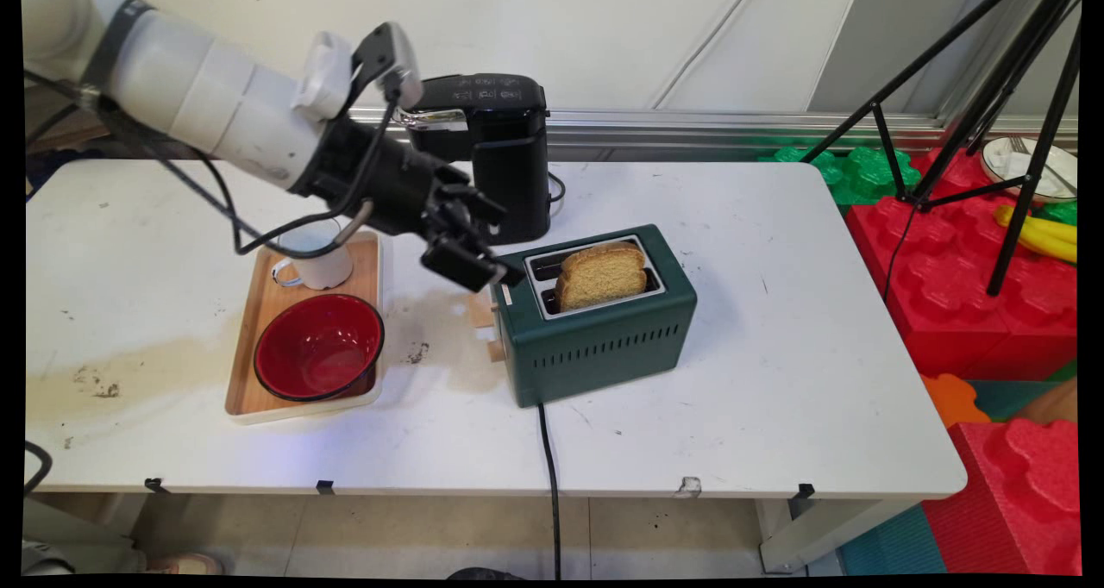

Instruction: Press the toaster switch

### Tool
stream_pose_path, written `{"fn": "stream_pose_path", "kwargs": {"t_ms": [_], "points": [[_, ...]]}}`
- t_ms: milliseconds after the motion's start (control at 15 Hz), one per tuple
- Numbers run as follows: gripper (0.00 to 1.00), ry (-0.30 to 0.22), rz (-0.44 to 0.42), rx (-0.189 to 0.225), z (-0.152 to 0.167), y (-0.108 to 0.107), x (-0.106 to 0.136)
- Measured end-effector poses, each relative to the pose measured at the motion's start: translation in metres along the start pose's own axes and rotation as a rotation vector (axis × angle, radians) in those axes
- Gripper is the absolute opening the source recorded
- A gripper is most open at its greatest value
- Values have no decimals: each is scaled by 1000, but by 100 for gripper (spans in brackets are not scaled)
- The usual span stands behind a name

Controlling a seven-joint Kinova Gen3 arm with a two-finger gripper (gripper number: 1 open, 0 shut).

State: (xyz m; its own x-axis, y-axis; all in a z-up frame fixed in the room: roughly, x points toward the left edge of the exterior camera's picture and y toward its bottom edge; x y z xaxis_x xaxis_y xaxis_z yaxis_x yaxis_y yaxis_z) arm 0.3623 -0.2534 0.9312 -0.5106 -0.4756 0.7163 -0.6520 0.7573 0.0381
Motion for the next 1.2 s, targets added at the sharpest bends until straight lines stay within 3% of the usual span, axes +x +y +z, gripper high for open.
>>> {"fn": "stream_pose_path", "kwargs": {"t_ms": [400,867,933,1200], "points": [[100,-58,9,0,-6,0,-24],[100,-87,31,1,-4,-7,-42],[0,-87,34,2,-4,-8,-43],[0,-91,41,-5,-3,-10,-49]]}}
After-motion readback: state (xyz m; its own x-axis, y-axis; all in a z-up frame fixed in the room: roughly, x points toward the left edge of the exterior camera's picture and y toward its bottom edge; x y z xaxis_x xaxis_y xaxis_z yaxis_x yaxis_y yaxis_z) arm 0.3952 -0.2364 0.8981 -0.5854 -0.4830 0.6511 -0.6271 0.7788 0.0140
